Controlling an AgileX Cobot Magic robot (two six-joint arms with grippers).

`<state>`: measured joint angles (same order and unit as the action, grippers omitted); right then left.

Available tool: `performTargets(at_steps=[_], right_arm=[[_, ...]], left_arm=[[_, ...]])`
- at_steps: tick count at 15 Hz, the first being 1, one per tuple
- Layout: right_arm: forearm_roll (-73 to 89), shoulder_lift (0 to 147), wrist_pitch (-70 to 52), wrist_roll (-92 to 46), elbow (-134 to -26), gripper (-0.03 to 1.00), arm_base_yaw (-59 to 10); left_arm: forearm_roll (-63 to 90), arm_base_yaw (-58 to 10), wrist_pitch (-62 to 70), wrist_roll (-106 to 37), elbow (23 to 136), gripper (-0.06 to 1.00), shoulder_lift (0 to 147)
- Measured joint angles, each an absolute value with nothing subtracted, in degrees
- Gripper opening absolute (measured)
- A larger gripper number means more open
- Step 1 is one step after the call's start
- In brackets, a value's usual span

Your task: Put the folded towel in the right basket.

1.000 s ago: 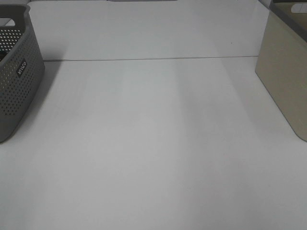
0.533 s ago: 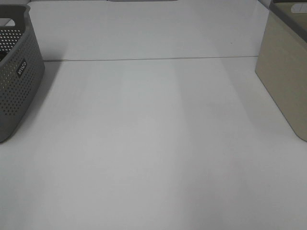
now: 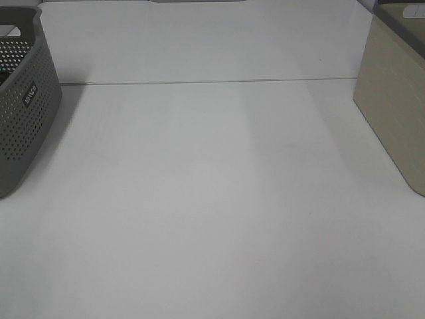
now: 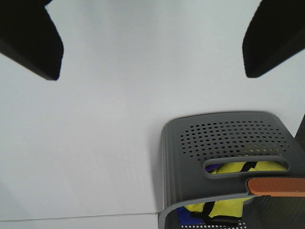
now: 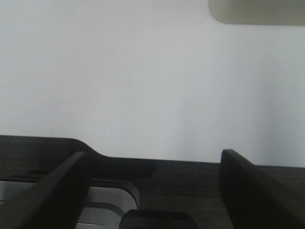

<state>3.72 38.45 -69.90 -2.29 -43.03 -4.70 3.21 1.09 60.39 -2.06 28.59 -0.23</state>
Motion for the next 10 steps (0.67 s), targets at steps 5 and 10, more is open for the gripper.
performTargets(at_steps=[5, 10], right_arm=[[2.7, 12.4, -63.9, -2.3, -31.0, 0.71, -4.7], [2.6, 4.4, -61.4, -2.3, -29.0, 0.71, -4.7]], left_arm=[[3.2, 1.1, 60.4, -2.1, 28.6, 0.97, -0.2], [3.2, 1.1, 60.4, -2.1, 28.6, 0.97, -0.2]])
